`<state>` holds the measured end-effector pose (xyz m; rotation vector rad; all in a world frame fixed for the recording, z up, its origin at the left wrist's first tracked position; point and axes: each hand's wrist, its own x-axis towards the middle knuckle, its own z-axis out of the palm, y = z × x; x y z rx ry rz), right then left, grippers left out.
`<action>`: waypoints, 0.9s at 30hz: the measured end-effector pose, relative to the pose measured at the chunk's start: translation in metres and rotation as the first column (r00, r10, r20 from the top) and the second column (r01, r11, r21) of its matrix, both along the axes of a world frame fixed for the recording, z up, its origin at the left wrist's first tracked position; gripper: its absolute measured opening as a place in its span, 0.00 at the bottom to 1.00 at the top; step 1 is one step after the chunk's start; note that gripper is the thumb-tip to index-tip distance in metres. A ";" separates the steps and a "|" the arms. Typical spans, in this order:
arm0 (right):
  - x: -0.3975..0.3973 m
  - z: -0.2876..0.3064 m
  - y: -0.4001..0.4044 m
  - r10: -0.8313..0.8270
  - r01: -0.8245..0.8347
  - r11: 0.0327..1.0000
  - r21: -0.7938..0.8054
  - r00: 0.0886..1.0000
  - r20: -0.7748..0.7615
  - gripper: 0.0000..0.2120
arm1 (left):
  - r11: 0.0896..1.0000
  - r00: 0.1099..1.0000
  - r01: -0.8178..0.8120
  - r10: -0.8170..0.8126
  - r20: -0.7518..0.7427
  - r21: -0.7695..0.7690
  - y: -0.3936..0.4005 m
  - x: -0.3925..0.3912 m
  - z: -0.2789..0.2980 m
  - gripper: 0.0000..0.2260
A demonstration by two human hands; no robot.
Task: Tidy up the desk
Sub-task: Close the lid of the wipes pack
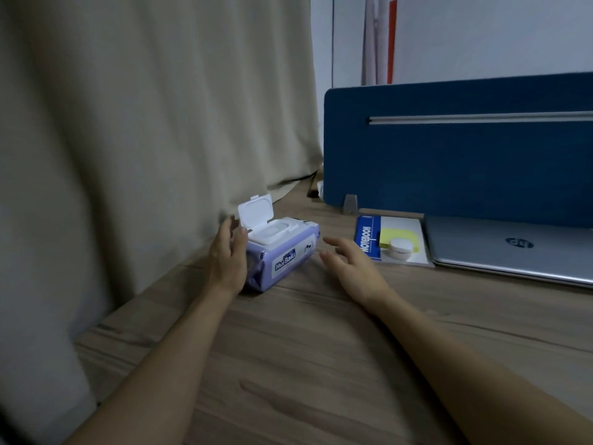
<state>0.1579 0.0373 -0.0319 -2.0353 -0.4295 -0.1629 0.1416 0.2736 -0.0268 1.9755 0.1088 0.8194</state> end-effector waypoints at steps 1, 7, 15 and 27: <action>0.007 0.000 0.002 0.006 -0.006 1.000 0.001 1.000 0.013 0.23 | 1.000 1.000 0.003 -0.002 0.007 -0.017 0.002 0.005 0.001 0.19; 0.038 0.003 0.019 0.074 -0.071 0.996 -0.049 0.996 0.055 0.27 | 0.995 0.995 0.063 -0.069 0.077 0.081 0.004 0.016 0.005 0.18; 0.044 0.001 0.018 0.117 -0.118 0.993 0.009 0.991 0.059 0.24 | 0.912 0.965 0.235 -0.261 0.035 0.337 0.001 0.013 0.012 0.21; 0.043 0.001 0.017 0.128 -0.130 0.990 0.057 0.991 0.039 0.22 | 0.892 0.977 0.211 -0.186 -0.102 0.400 -0.009 0.005 0.016 0.20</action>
